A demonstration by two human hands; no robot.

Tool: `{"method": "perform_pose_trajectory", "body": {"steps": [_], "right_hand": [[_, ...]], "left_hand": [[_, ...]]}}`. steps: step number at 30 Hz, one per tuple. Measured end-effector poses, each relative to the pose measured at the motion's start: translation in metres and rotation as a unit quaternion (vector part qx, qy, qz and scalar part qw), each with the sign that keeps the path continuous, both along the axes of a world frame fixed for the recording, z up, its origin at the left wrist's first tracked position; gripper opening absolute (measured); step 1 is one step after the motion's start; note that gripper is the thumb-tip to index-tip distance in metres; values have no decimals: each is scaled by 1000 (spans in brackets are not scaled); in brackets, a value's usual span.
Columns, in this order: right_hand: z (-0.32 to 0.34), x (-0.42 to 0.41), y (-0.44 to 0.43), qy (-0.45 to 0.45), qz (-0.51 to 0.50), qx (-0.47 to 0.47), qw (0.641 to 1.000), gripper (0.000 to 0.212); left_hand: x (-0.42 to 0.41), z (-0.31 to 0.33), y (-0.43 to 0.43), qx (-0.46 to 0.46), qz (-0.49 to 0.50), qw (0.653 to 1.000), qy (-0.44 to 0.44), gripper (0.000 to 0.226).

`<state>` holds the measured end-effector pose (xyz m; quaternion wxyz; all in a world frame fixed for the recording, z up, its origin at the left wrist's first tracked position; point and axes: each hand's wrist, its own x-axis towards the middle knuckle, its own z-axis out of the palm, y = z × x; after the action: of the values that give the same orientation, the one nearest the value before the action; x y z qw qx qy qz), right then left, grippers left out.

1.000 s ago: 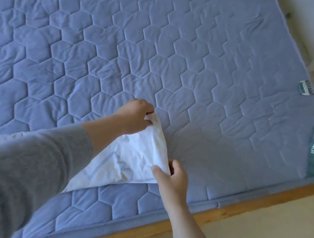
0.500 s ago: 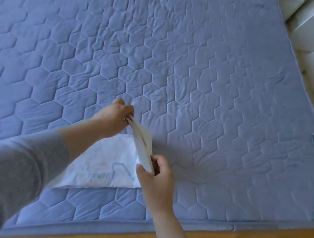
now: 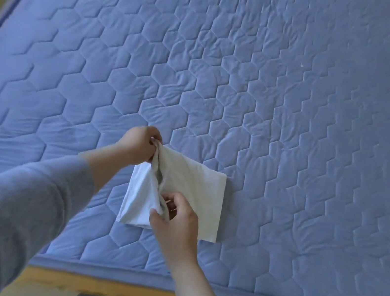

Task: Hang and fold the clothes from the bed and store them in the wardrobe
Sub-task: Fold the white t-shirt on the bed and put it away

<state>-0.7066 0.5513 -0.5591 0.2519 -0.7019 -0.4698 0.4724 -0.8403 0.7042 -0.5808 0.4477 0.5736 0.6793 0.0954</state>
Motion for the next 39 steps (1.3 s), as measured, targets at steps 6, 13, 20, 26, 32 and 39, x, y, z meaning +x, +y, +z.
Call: {"method": "perform_pose_trajectory", "body": {"steps": [6, 13, 20, 26, 32, 39], "right_hand": [[-27, -30, 1, -34, 19, -4, 999, 14], [-49, -49, 5, -95, 85, 25, 992, 6], [-67, -55, 10, -100, 179, -67, 976, 15], [-76, -37, 17, -138, 101, -81, 982, 16], [-82, 4, 20, -190, 5, -102, 977, 19], [-86, 65, 16, -288, -126, -81, 946, 30]], "left_hand": [[-17, -27, -2, -64, 95, 992, -61, 21], [-27, -38, 3, -35, -6, 998, -45, 23], [-32, -72, -10, -144, 117, 982, -20, 45], [-27, -81, -47, -145, 103, 984, 19, 38], [2, -76, -94, -140, 76, 985, 62, 36], [-6, -88, -95, -130, 231, 963, -49, 33]]}}
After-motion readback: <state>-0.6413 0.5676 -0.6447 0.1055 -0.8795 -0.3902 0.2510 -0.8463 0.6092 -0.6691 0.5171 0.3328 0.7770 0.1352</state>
